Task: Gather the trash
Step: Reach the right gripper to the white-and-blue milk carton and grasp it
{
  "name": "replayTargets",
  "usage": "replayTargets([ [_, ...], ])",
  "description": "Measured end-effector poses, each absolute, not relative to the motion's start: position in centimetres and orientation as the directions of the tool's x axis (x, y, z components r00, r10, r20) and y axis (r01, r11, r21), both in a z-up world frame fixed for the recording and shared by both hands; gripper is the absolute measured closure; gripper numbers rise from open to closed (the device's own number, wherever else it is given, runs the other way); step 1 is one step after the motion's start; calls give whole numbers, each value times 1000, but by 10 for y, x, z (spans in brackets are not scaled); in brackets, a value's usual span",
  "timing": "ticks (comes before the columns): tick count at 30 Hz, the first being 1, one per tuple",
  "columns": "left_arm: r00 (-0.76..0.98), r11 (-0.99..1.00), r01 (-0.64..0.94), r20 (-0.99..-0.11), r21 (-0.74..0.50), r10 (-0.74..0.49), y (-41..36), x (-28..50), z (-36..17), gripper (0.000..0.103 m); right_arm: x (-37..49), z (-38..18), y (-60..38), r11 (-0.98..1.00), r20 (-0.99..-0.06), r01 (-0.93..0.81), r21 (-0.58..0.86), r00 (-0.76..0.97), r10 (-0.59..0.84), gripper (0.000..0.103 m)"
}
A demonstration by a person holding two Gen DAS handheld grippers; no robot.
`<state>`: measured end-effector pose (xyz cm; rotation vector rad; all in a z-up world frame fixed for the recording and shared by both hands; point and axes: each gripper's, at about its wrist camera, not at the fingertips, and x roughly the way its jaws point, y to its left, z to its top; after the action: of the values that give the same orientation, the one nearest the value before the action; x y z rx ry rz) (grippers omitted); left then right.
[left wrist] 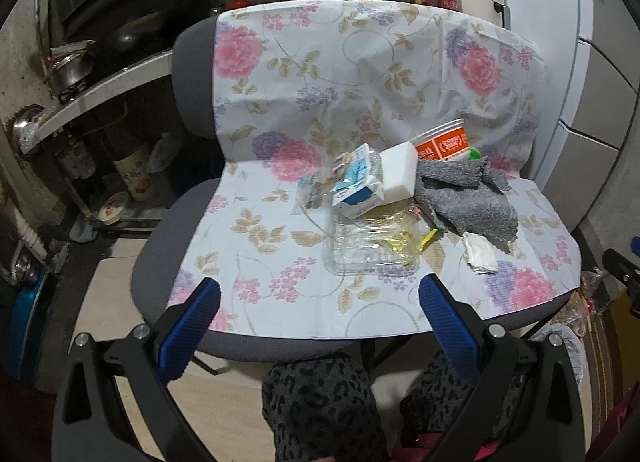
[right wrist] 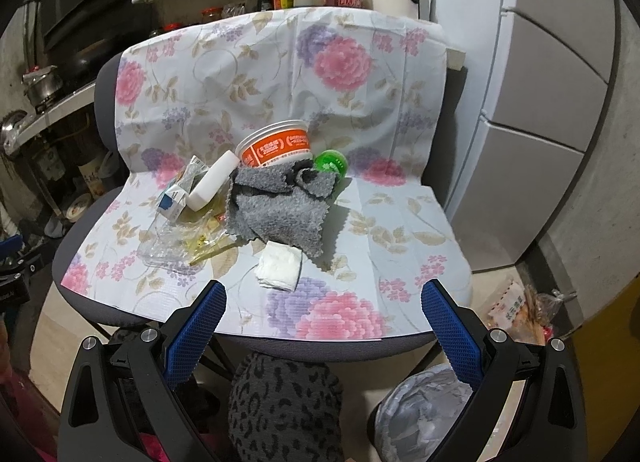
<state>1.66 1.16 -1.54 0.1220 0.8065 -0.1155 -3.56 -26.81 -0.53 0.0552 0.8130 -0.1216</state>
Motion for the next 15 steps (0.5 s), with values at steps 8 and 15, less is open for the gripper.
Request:
replayTargets([
  [8, 678, 982, 144, -735, 123, -8, 3, 42, -40, 7, -12, -18, -272, 994, -707, 100, 50, 706, -35, 6],
  [15, 635, 984, 139, -773, 108, -5, 13, 70, -62, 7, 17, -33, -275, 991, -719, 123, 57, 694, -45, 6],
])
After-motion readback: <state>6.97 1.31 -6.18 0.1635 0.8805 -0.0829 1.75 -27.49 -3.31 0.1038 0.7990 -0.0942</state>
